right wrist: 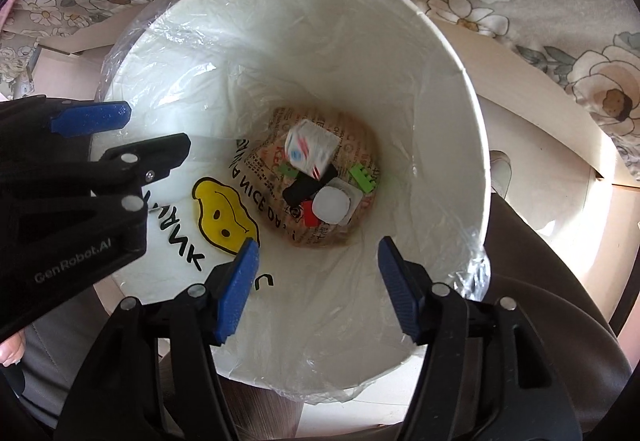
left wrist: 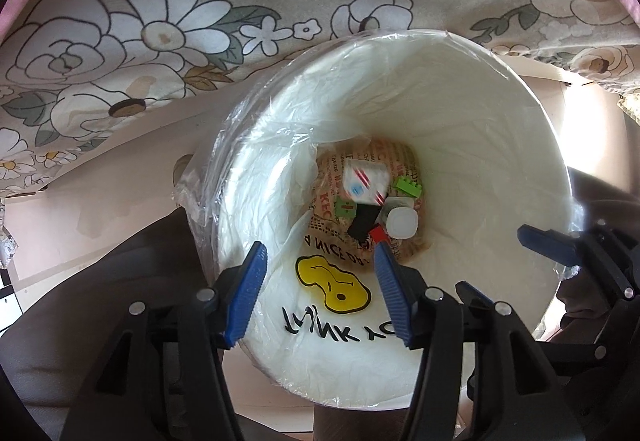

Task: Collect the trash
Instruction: 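Open left tool to drop the green cube while right tool drops the carton, then move both open tools back over the bed toward the milk carton and paper ball, then grasp the crumpled paper ball with left tool while right tool grasps the milk carton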

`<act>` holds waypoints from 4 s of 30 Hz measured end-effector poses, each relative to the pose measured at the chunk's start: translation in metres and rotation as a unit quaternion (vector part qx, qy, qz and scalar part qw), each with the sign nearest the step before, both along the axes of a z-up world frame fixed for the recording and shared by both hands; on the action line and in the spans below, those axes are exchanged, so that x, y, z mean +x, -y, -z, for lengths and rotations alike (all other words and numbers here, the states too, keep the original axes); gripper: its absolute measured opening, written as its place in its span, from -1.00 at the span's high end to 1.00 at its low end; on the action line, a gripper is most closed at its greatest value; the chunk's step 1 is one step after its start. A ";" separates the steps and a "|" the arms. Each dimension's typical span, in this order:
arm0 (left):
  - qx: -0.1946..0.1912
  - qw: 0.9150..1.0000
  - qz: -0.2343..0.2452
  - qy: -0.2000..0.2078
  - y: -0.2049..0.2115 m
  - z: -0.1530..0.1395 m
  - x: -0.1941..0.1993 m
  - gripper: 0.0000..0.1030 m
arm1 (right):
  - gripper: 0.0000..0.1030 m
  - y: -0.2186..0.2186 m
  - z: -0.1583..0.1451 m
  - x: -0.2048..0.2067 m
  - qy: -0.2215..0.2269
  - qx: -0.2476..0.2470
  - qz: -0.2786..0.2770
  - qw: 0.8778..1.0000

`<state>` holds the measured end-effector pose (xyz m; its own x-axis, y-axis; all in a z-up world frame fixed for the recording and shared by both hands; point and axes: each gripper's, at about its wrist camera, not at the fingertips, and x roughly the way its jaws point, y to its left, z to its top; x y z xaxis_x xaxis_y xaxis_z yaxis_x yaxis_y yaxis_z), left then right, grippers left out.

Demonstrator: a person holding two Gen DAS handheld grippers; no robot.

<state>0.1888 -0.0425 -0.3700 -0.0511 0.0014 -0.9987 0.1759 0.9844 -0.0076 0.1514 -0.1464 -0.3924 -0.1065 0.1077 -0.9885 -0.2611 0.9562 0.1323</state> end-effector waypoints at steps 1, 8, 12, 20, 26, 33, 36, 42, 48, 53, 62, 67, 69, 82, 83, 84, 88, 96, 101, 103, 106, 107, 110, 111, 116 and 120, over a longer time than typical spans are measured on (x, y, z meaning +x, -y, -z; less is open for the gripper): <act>0.002 1.000 0.000 0.002 0.001 0.000 -0.001 -0.16 | -0.21 0.000 -0.001 0.000 0.002 0.001 0.000 1.000; 0.009 1.000 0.004 0.022 -0.006 -0.018 -0.004 -0.17 | -0.21 0.008 -0.015 -0.002 0.014 -0.002 0.007 1.000; 0.008 0.999 0.008 0.044 -0.007 -0.029 -0.008 -0.18 | -0.21 0.009 -0.026 -0.006 0.026 -0.003 0.008 1.000; 0.005 0.997 0.006 0.076 -0.011 -0.049 -0.014 -0.20 | -0.21 0.011 -0.047 -0.016 0.045 -0.005 0.013 0.999; 0.006 0.997 0.001 0.082 -0.012 -0.057 -0.019 -0.25 | -0.21 0.016 -0.058 -0.022 0.055 -0.008 0.020 0.998; 0.008 0.996 -0.001 0.094 -0.014 -0.072 -0.023 -0.43 | -0.33 0.020 -0.076 -0.032 0.075 -0.018 0.014 0.997; 0.000 0.995 0.010 0.103 -0.012 -0.085 -0.024 -0.52 | -0.33 0.022 -0.086 -0.035 0.086 -0.027 0.006 0.996; -0.016 0.990 0.019 0.141 -0.014 -0.128 -0.026 -0.60 | -0.33 0.035 -0.120 -0.036 0.101 -0.019 0.012 0.995; -0.015 0.979 0.026 0.202 -0.015 -0.193 -0.022 -0.64 | -0.33 0.047 -0.181 -0.032 0.151 -0.016 0.016 0.988; -0.011 0.966 0.030 0.255 -0.014 -0.251 -0.022 -0.65 | -0.41 0.053 -0.242 -0.031 0.212 -0.009 0.016 0.977; -0.013 0.942 0.048 0.331 -0.004 -0.327 -0.031 -0.70 | -0.45 0.051 -0.329 -0.034 0.302 -0.003 -0.003 0.953; -0.008 0.930 0.052 0.364 -0.004 -0.359 -0.033 -0.71 | -0.45 0.050 -0.373 -0.036 0.345 -0.002 -0.006 0.939; -0.005 0.925 0.048 0.378 -0.005 -0.374 -0.033 -0.71 | -0.49 0.049 -0.390 -0.037 0.360 -0.003 -0.006 0.933; 0.015 0.896 0.007 0.443 -0.027 -0.451 -0.004 -0.76 | -0.62 0.042 -0.456 -0.012 0.416 -0.006 0.007 0.909; 0.020 0.894 0.004 0.447 -0.028 -0.456 0.000 -0.76 | -0.63 0.041 -0.459 -0.010 0.419 -0.005 0.010 0.908; 0.026 0.892 0.002 0.451 -0.029 -0.460 0.005 -0.76 | -0.63 0.041 -0.462 -0.005 0.419 -0.003 0.013 0.908; 0.032 0.888 -0.016 0.459 -0.037 -0.477 0.034 -0.77 | -0.63 0.037 -0.471 0.018 0.417 0.020 0.021 0.909; 0.047 0.887 -0.012 0.460 -0.033 -0.486 0.136 -0.80 | -0.69 0.021 -0.467 0.102 0.416 0.063 0.013 0.907; 0.026 0.897 -0.002 0.441 -0.022 -0.468 0.242 -0.81 | -0.69 0.012 -0.435 0.184 0.407 0.083 0.014 0.910; 0.021 0.898 0.001 0.440 -0.017 -0.464 0.288 -0.80 | -0.69 0.005 -0.421 0.220 0.412 0.085 0.013 0.907; 0.030 0.902 0.006 0.430 -0.011 -0.458 0.357 -0.81 | -0.69 -0.011 -0.398 0.288 0.404 0.077 0.014 0.911; 0.031 0.904 0.007 0.425 -0.010 -0.456 0.377 -0.81 | -0.69 -0.011 -0.398 0.288 0.404 0.077 0.014 0.911; 0.039 0.917 0.001 0.397 -0.008 -0.445 0.432 -0.80 | -0.69 -0.019 -0.389 0.327 0.380 0.063 0.029 0.922; 0.040 0.923 -0.004 0.382 -0.008 -0.440 0.449 -0.80 | -0.69 -0.019 -0.386 0.347 0.353 0.081 0.054 0.931; 0.047 0.950 -0.002 0.309 -0.005 -0.404 0.523 -0.80 | -0.69 -0.010 -0.375 0.378 0.308 0.079 0.123 0.940; 0.063 0.955 0.012 0.289 0.004 -0.374 0.568 -0.80 | -0.69 -0.017 -0.346 0.403 0.266 0.047 0.148 0.951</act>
<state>0.7567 -0.0463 0.0036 0.5106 0.1173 -0.8518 0.1383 0.9666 0.2160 0.5545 -0.1292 -0.0459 0.4554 0.1452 -0.8784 -0.0367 0.9888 0.1444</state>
